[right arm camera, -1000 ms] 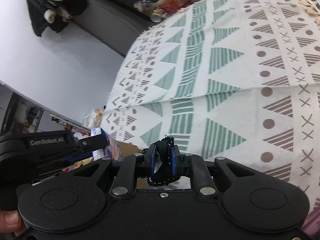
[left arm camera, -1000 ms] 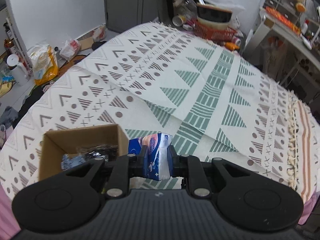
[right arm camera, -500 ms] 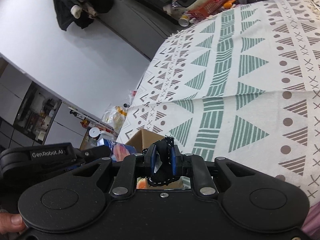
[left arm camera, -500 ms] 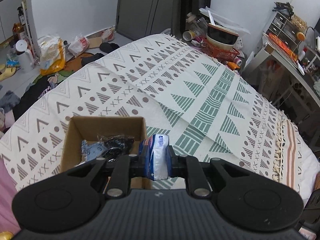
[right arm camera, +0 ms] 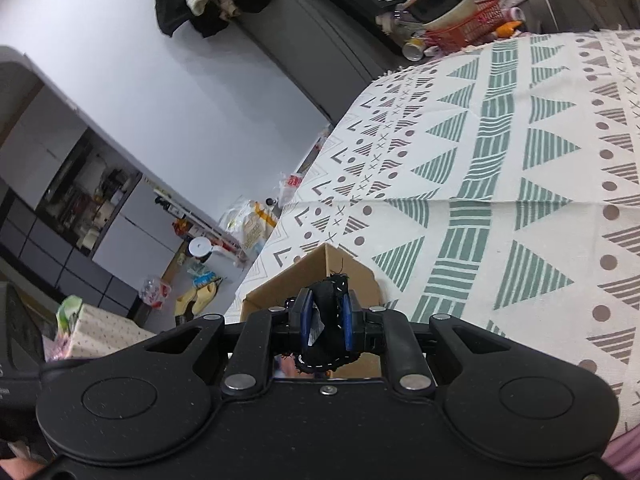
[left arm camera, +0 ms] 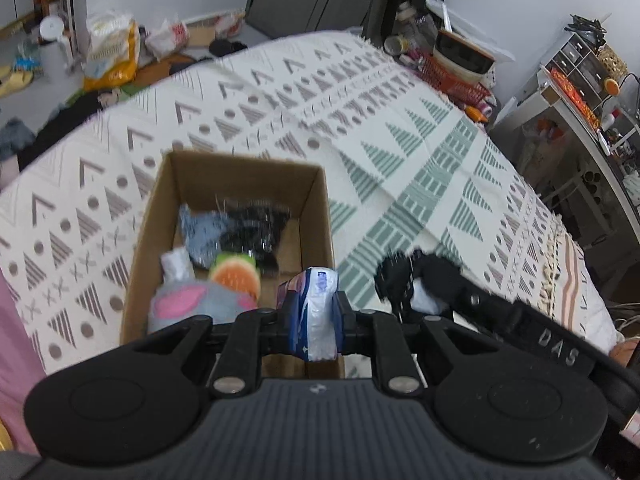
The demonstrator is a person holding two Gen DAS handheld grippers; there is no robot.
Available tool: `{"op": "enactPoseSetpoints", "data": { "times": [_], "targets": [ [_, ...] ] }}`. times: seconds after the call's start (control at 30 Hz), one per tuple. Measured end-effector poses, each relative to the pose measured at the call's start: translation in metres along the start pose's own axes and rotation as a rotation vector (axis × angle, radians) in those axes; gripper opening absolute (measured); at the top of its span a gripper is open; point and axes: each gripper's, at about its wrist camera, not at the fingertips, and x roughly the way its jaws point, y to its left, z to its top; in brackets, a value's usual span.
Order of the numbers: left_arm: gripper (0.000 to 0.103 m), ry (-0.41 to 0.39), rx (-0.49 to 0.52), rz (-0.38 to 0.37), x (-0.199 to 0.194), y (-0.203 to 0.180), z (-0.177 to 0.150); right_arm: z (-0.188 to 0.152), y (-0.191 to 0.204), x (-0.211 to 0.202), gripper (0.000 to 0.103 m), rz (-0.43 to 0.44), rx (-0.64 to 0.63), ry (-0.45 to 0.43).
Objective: Organize soft objects
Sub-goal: 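Carry the tissue pack with the left gripper while the right gripper carries the flower pad to the box, then open the left gripper over the box while the right gripper releases the flower pad inside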
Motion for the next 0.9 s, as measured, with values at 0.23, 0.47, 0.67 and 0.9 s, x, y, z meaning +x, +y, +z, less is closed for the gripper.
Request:
{"op": "enactPoseSetpoints", "data": {
  "times": [0.23,0.47,0.67,0.9],
  "targets": [
    [0.021,0.011,-0.018,0.002,0.002,0.011,-0.002,-0.006,0.01,0.014,0.017,-0.004,-0.024,0.022],
    [0.023,-0.01,-0.029,0.02,-0.005,0.021,0.008,-0.005,0.018,0.035,0.019,0.002,-0.021,0.034],
    [0.028,-0.012,-0.037,0.039,-0.005,0.027,0.012,-0.008,0.022,0.043,0.024,0.018,-0.021,0.035],
    [0.035,-0.004,-0.027,0.058,-0.012,0.023,0.012,-0.007,0.014,0.03,0.026,0.029,0.009,0.035]
  ]
}}
